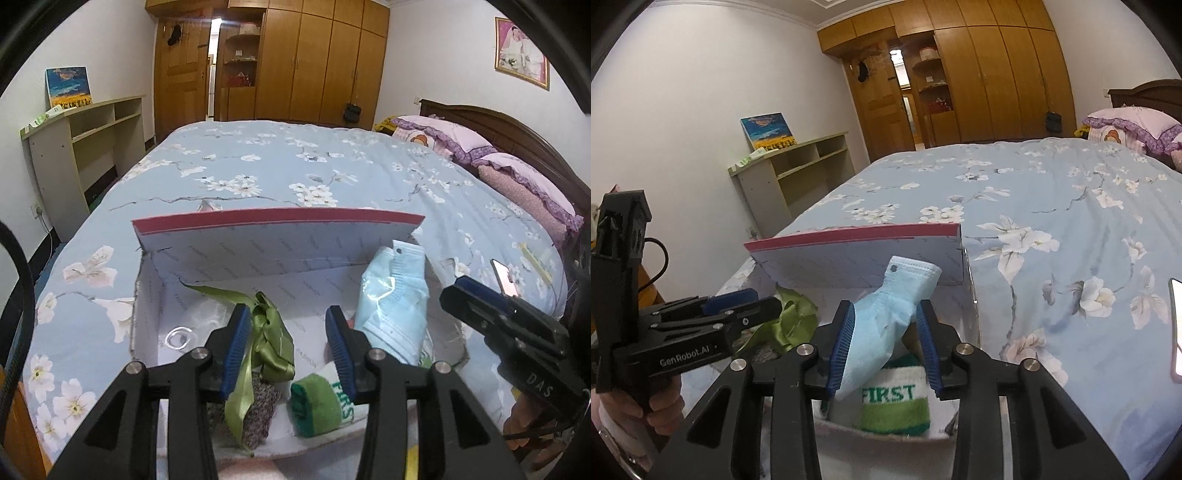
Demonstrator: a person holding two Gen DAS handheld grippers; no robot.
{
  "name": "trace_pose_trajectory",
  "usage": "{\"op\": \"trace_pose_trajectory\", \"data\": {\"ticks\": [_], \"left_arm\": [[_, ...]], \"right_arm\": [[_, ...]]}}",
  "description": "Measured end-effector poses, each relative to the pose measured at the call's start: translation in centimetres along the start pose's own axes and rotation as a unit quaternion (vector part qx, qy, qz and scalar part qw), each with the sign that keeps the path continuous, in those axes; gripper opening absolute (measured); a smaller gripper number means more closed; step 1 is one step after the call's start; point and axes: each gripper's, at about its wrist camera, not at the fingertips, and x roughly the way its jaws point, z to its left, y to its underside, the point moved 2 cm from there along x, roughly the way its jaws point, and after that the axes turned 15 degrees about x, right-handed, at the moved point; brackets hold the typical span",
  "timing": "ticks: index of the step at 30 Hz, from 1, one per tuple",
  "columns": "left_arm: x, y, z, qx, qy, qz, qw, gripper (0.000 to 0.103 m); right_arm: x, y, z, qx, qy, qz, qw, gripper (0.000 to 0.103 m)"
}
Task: Organize soft objects
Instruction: 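Open both grippers to release the bow and mask into the box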
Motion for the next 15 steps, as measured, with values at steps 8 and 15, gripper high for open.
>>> {"op": "trace_pose_trajectory", "data": {"ticks": [8, 15], "left_arm": [[-1.7, 0.8, -0.1, -0.001, -0.006, 0.004, 1.0000, 0.045], [-3.4, 1.3, -0.1, -0.007, -0.010, -0.003, 0.9999, 0.045]], "right_arm": [[-1.8, 0.8, 0.6, -0.003, -0.008, 0.001, 1.000, 0.036], [-3.3, 1.7, 1.3, -0.010, -0.016, -0.003, 1.000, 0.037]]}}
